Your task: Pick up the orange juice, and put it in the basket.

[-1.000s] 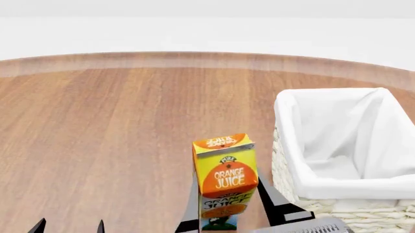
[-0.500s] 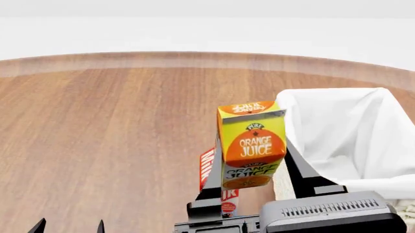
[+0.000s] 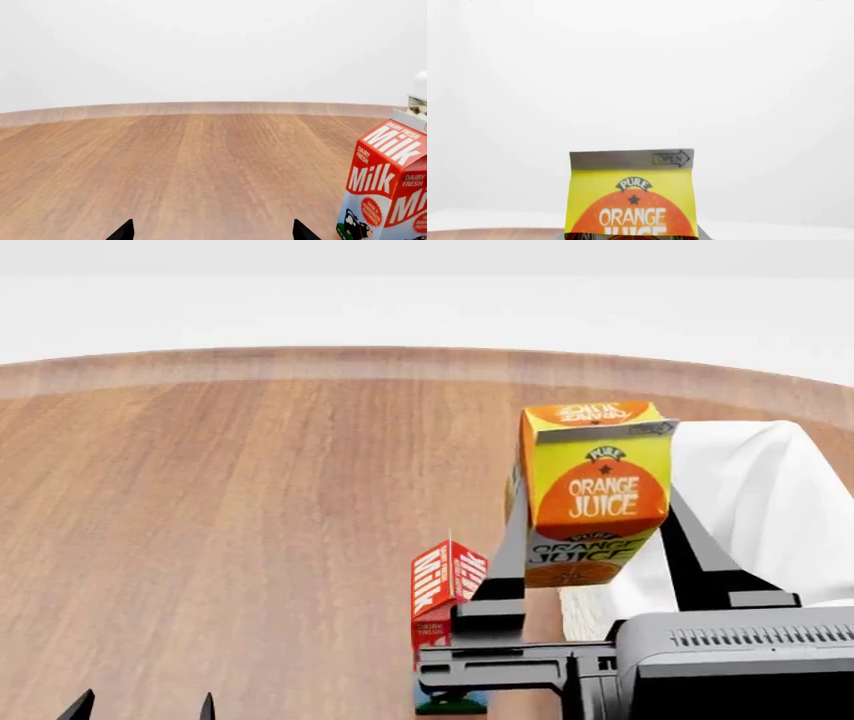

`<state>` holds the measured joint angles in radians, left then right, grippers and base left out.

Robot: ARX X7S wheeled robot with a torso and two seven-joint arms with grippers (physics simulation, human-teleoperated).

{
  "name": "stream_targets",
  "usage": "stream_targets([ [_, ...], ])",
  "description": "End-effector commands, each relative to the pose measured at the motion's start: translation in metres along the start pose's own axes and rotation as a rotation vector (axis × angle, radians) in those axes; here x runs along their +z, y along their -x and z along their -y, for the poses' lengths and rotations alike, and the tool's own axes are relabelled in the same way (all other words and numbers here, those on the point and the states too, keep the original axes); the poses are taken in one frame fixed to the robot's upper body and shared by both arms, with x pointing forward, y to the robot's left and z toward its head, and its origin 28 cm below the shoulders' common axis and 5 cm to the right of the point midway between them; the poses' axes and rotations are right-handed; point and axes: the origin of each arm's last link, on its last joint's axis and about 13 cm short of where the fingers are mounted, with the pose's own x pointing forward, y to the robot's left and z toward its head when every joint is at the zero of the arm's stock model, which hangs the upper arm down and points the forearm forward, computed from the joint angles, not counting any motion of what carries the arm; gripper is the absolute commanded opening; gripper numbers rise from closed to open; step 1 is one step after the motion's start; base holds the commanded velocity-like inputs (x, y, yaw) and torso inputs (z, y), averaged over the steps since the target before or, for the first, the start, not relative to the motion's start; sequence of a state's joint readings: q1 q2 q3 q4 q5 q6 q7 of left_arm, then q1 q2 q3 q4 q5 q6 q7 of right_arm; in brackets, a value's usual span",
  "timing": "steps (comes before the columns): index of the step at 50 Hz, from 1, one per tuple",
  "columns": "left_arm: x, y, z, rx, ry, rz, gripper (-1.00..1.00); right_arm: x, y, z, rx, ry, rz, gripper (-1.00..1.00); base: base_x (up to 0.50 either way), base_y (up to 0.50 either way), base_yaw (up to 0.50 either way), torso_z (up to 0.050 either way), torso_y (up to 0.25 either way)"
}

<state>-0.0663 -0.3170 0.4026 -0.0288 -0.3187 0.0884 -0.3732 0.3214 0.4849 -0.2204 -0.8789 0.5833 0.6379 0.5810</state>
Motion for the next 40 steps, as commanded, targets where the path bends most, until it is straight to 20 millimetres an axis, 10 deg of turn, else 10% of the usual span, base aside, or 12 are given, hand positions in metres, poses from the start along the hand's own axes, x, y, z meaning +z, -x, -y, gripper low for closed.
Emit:
stream_targets([
  [1,0.000,0.000,0.000,0.000,0.000,0.000,1.00,0.004,-0.003,0.007,-0.026,0.023,0.039,-1.00,0.00,0.00,0.00,0.000,0.000],
  [40,0.000,0.000,0.000,0.000,0.000,0.000,1.00,-0.003,-0.031,0.038,-0.182,0.063,0.023,-1.00,0.00,0.00,0.00,0.000,0.001],
])
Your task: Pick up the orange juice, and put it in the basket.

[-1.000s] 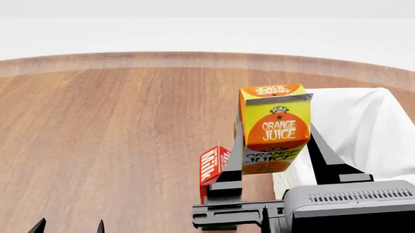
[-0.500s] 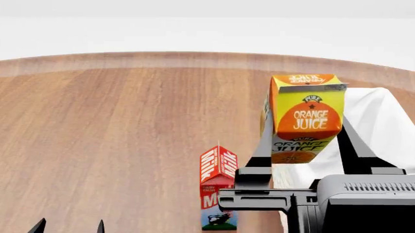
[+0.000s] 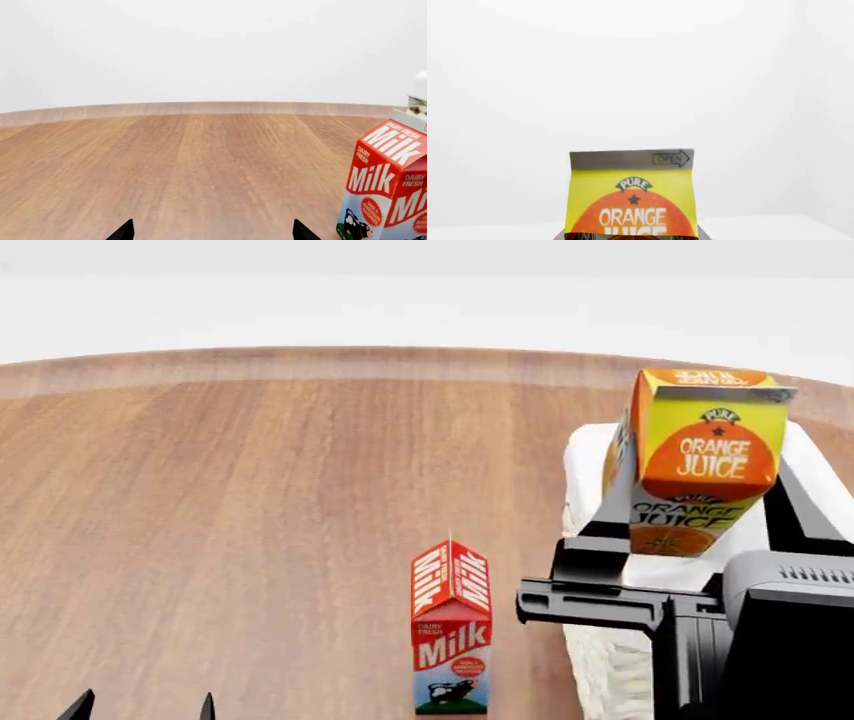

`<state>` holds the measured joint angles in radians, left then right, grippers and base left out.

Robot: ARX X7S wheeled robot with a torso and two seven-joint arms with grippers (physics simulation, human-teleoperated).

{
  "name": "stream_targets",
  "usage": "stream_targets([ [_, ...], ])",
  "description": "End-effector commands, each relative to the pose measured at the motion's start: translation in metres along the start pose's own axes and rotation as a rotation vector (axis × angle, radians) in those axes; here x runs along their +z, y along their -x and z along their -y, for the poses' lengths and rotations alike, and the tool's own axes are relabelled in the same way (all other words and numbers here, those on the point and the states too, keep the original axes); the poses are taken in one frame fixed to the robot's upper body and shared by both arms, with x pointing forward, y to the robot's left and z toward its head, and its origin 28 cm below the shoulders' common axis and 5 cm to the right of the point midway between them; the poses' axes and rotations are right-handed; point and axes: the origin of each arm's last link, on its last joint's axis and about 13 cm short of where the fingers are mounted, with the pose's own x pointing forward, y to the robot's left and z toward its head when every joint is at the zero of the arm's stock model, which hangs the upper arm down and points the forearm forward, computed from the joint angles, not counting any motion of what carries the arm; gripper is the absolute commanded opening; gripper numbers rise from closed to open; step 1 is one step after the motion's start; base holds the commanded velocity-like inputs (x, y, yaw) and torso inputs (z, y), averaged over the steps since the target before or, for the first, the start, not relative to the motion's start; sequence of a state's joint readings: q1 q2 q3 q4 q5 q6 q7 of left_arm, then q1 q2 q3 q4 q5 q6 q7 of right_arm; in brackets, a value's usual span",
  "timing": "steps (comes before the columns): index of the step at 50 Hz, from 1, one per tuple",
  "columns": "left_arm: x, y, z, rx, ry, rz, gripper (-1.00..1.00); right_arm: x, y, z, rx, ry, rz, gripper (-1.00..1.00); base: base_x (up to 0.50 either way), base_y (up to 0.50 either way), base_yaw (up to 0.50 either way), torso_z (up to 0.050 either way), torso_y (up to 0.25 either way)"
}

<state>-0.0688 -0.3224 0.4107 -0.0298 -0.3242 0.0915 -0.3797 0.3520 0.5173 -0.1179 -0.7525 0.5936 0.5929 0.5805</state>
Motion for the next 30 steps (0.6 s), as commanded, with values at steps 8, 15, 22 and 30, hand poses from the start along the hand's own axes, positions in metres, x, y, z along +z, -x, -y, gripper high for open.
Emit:
stream_targets([
  [8,0.000,0.000,0.000,0.000,0.000,0.000,1.00,-0.006,-0.018,0.010,-0.059,0.052,0.005,-1.00,0.00,0.00,0.00,0.000,0.001],
  [15,0.000,0.000,0.000,0.000,0.000,0.000,1.00,-0.015,-0.027,0.011,-0.079,0.063,-0.016,-1.00,0.00,0.00,0.00,0.000,0.000],
  [22,0.000,0.000,0.000,0.000,0.000,0.000,1.00,-0.024,-0.038,0.011,-0.098,0.083,-0.042,-1.00,0.00,0.00,0.00,0.000,0.001],
  [30,0.000,0.000,0.000,0.000,0.000,0.000,1.00,-0.028,-0.047,0.011,-0.109,0.095,-0.057,-1.00,0.00,0.00,0.00,0.001,0.000],
])
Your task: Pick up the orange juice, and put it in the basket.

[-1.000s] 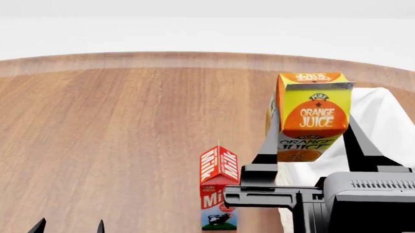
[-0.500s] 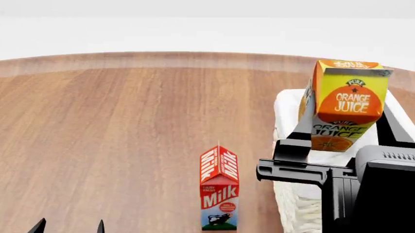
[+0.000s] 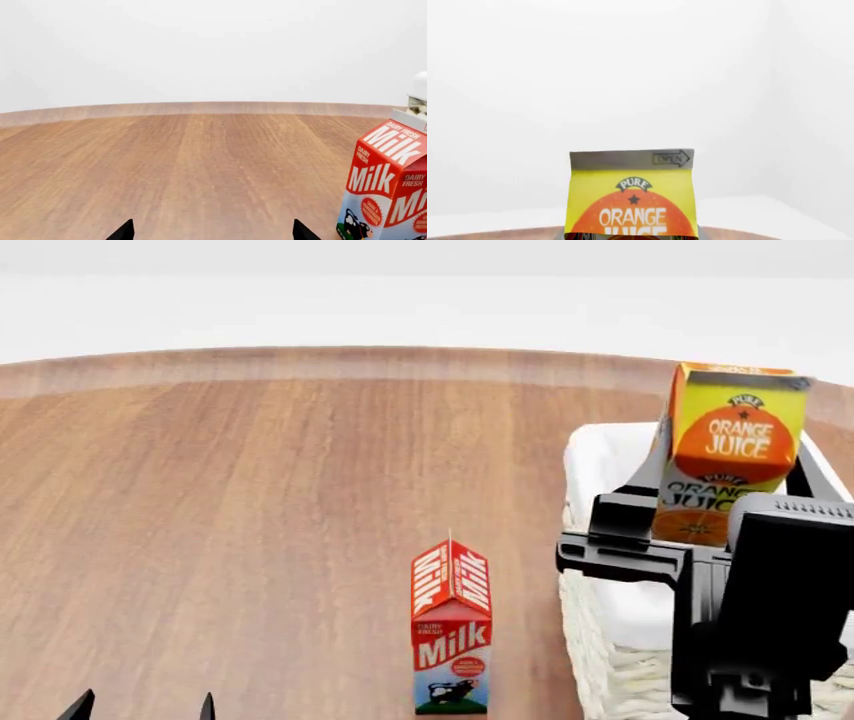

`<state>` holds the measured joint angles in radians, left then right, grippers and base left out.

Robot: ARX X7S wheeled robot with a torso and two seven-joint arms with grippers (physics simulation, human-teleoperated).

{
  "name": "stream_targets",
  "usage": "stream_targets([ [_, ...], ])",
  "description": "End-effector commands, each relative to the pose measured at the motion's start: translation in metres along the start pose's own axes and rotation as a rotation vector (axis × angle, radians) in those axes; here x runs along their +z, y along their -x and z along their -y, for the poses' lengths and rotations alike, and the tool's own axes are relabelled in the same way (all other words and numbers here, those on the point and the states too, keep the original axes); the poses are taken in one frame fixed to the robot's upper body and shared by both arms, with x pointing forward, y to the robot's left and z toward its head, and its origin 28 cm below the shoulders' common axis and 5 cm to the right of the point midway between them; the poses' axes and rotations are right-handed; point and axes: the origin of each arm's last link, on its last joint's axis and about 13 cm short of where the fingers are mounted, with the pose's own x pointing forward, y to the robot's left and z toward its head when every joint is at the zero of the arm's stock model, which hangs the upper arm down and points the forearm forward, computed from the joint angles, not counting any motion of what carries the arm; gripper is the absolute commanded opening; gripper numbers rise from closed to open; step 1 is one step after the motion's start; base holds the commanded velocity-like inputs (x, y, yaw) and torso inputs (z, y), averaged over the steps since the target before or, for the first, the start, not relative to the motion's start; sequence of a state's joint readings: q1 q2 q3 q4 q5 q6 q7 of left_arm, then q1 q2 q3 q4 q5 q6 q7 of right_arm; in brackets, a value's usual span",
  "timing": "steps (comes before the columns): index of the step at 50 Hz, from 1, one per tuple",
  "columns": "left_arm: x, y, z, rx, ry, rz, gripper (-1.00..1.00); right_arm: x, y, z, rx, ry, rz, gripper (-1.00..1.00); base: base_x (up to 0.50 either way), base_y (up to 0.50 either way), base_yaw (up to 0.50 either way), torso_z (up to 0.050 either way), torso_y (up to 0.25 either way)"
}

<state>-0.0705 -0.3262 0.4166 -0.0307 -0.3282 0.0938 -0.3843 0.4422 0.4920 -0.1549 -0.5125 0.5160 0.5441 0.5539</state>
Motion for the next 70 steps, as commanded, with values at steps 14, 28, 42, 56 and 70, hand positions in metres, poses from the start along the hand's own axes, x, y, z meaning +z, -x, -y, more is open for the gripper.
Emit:
stream_targets([
  [14,0.000,0.000,0.000,0.000,0.000,0.000,1.00,-0.020,-0.035,-0.003,-0.052,0.078,-0.034,-1.00,0.00,0.00,0.00,0.000,0.001],
  [28,0.000,0.000,0.000,0.000,0.000,0.000,1.00,-0.036,-0.046,-0.006,-0.053,0.065,-0.115,-1.00,0.00,0.00,0.00,0.000,0.001],
  [42,0.000,0.000,0.000,0.000,0.000,0.000,1.00,-0.048,-0.057,-0.007,-0.079,0.051,-0.163,-1.00,0.00,0.00,0.00,0.001,0.001],
  [56,0.000,0.000,0.000,0.000,0.000,0.000,1.00,-0.058,-0.071,-0.009,-0.109,0.039,-0.194,-1.00,0.00,0.00,0.00,0.000,0.001],
  [70,0.000,0.000,0.000,0.000,0.000,0.000,1.00,-0.067,-0.079,-0.009,-0.139,0.031,-0.222,-1.00,0.00,0.00,0.00,0.000,0.001],
])
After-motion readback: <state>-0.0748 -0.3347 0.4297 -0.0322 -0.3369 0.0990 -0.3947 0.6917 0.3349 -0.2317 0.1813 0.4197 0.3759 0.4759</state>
